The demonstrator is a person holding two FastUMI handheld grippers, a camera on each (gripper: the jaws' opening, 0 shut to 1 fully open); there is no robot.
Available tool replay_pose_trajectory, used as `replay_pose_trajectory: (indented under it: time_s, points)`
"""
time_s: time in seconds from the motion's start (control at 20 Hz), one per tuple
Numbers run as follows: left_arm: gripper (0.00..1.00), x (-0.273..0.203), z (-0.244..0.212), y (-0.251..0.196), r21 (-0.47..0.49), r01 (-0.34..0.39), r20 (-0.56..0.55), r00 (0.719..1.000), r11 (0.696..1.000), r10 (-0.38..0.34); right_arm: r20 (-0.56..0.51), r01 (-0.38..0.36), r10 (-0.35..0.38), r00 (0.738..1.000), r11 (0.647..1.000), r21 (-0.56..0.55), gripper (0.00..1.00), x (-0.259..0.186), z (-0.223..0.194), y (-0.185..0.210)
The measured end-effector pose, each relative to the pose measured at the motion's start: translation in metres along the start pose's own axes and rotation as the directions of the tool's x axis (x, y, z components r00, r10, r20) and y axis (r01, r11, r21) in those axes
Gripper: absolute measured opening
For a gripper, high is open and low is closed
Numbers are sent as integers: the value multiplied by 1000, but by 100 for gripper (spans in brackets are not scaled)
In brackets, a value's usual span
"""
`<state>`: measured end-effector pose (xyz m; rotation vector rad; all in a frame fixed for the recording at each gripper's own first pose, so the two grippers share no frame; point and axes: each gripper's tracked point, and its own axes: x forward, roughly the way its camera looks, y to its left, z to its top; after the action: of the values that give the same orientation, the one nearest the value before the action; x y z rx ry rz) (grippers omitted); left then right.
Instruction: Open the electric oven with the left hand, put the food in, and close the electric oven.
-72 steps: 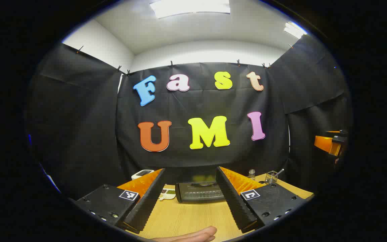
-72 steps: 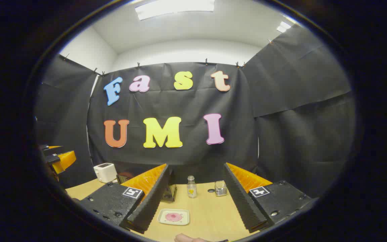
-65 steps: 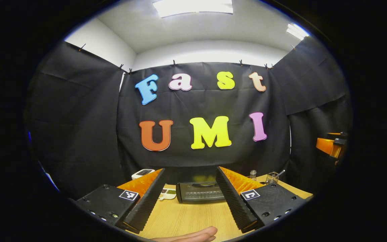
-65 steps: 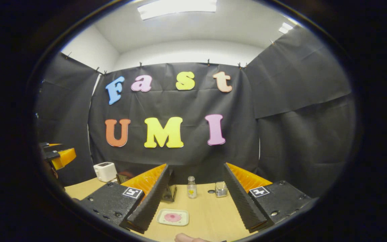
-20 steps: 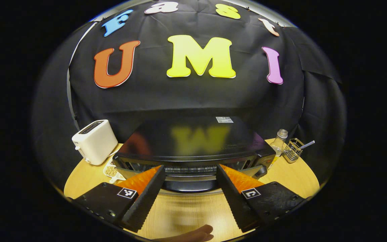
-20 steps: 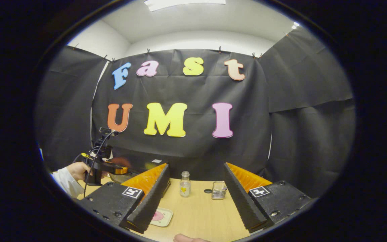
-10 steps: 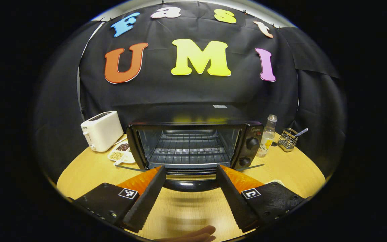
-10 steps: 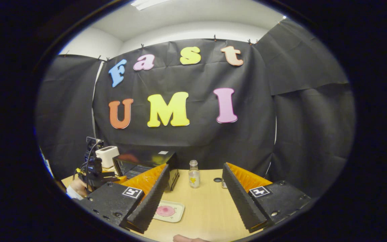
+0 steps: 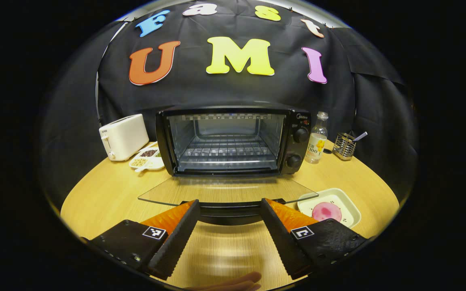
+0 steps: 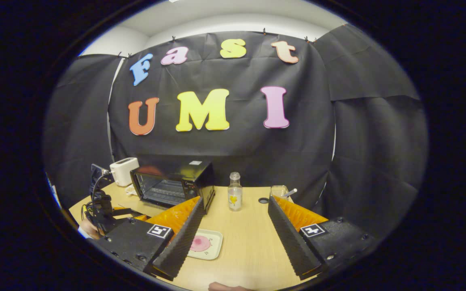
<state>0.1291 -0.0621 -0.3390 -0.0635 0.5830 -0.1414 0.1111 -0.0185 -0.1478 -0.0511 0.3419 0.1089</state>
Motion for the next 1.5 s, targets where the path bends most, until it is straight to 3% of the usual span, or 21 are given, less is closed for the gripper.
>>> replay_pose_trajectory:
  time_s: [0.3,0.35,0.65,0.85,1.1,1.25,1.5]
  points:
    - [96,9,-47,2,-32,-6,-158,987,999,1,-69,8,-8,998,1000,0,96,21,-19,-3]
    - [96,11,-54,2,-42,-12,-177,984,999,5,-78,8,-8,997,1000,-3,100,23,-21,-2]
    - [95,8,-45,3,-6,-4,-122,992,1000,3,-188,-4,9,982,1000,26,96,43,-49,3]
    - [97,-7,-27,-8,-15,45,-54,997,999,-45,-315,-15,17,949,1000,9,96,65,-76,7]
    - [96,-44,17,-7,6,38,104,994,999,-38,-492,-18,24,870,1000,16,97,88,-119,6]
    - [96,-68,45,2,-16,27,207,978,1000,-23,-599,-37,43,800,999,23,100,102,-146,8]
    - [96,-108,84,20,-40,-19,344,938,999,32,-755,-59,85,650,996,62,88,116,-184,23]
